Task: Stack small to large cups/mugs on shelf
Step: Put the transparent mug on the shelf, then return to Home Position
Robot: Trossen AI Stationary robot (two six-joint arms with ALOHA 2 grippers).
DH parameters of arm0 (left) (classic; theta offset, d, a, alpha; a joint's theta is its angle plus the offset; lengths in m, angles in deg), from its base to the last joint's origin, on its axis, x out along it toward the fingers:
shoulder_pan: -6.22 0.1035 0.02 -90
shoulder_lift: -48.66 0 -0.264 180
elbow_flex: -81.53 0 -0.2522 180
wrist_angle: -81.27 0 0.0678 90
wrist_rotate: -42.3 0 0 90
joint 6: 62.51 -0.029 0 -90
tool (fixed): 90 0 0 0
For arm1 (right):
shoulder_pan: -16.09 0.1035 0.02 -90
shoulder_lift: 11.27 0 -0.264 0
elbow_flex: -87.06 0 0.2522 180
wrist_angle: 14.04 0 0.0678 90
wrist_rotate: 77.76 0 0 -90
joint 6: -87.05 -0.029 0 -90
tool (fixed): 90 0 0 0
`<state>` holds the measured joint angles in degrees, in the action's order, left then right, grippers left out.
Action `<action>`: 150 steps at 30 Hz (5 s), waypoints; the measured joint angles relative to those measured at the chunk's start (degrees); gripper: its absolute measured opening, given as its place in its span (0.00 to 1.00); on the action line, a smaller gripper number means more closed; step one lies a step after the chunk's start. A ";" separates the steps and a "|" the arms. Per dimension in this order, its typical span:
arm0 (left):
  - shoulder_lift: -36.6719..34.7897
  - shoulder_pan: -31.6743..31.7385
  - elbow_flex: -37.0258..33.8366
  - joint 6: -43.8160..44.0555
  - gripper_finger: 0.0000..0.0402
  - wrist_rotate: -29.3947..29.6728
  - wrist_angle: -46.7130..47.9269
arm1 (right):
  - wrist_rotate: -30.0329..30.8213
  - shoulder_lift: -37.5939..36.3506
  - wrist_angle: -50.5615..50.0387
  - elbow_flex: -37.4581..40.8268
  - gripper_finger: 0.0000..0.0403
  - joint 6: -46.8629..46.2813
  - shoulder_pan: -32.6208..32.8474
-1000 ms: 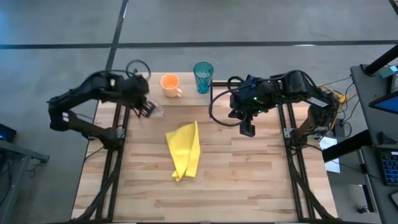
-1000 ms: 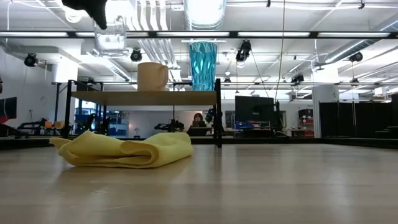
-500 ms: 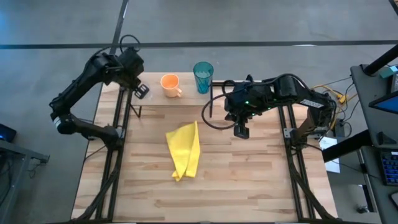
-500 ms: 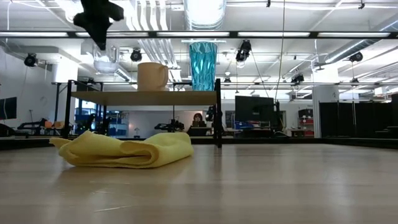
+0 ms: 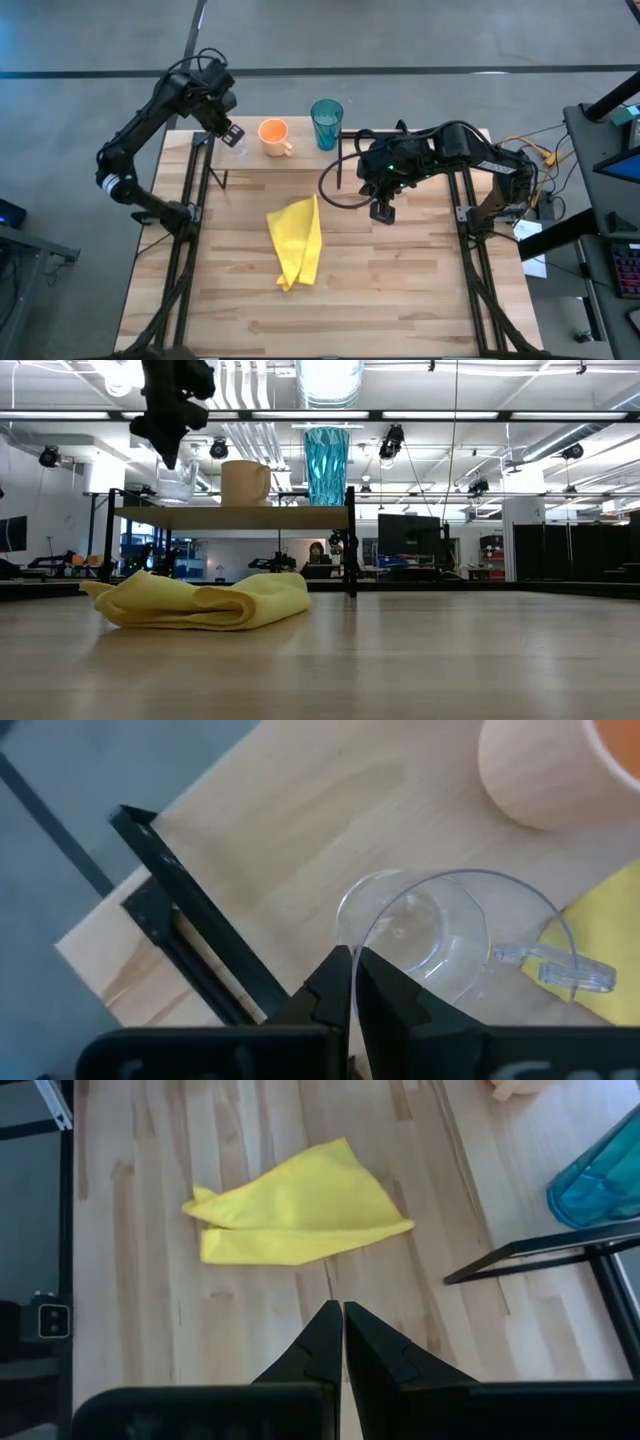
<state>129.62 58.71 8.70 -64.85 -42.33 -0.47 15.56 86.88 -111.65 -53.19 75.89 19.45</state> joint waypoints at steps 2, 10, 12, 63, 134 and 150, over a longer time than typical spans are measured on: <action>0.92 0.98 0.00 -0.90 0.00 -2.30 -0.04 | -0.01 0.00 0.01 0.00 0.02 -0.82 0.00; 3.80 4.18 -0.01 -4.51 0.00 -4.20 -0.13 | 0.25 -0.02 0.14 0.00 0.02 -1.14 0.00; 4.28 4.60 0.01 -4.62 0.00 -4.13 -0.12 | 0.35 -0.02 0.16 0.00 0.02 -1.32 0.00; -26.95 3.27 11.63 8.17 0.23 -20.11 -5.33 | -3.48 -8.44 16.28 3.80 0.02 5.06 -0.31; -78.73 21.92 -55.70 18.00 0.23 -44.60 -52.31 | -0.22 -87.30 96.14 111.83 0.02 -5.64 -0.37; -78.65 21.92 -72.16 14.98 0.23 -29.49 -67.02 | 1.62 -87.23 96.18 111.43 0.02 -4.92 -0.37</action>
<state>50.97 80.63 -63.46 -49.87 -71.81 -67.49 17.17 -0.35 -15.47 58.23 70.97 19.08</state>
